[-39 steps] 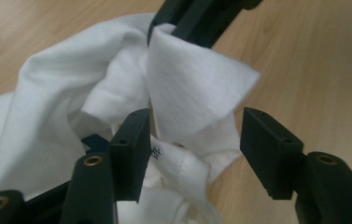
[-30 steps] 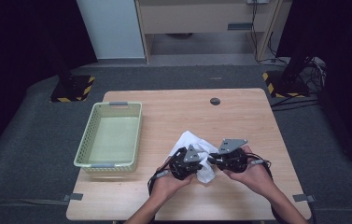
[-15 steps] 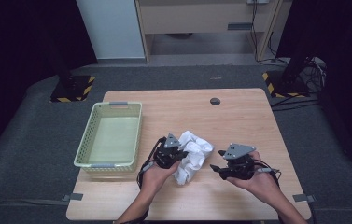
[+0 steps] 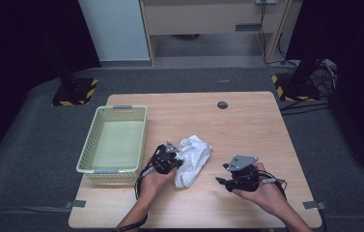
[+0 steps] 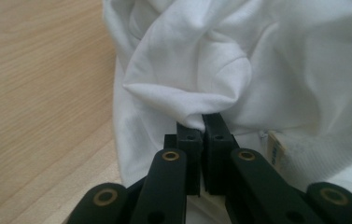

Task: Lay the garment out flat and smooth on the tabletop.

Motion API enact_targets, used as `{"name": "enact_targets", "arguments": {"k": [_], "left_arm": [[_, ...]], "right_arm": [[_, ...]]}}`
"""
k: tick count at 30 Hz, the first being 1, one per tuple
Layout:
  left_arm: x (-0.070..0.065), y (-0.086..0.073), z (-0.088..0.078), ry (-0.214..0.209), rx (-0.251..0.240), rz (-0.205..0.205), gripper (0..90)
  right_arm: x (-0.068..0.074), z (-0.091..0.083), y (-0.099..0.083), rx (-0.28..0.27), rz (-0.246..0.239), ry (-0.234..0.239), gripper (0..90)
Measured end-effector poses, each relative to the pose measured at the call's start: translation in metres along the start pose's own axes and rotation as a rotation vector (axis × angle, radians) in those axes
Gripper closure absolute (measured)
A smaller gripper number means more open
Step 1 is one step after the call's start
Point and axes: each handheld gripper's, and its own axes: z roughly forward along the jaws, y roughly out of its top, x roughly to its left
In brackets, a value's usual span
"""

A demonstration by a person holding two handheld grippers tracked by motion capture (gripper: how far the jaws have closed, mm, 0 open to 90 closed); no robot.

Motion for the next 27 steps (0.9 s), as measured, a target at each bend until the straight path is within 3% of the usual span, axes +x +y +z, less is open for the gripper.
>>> {"name": "enact_targets", "arguments": {"k": [8, 15, 21, 27], "left_arm": [[-0.019, 0.001, 0.004, -0.078, -0.001, -0.036, 87.9], [-0.036, 0.006, 0.007, -0.104, 0.010, -0.008, 87.7], [-0.038, 0.007, 0.002, -0.108, -0.012, -0.012, 87.7], [-0.038, 0.006, 0.002, -0.111, -0.005, -0.008, 87.7]], "right_arm": [[0.006, 0.005, -0.001, 0.006, -0.008, 0.016, 46.6], [0.021, 0.015, 0.000, 0.018, -0.031, 0.048, 46.1], [0.034, 0.020, 0.004, 0.016, -0.039, 0.083, 47.4], [0.051, 0.029, 0.006, 0.036, -0.073, 0.108, 44.9]]}}
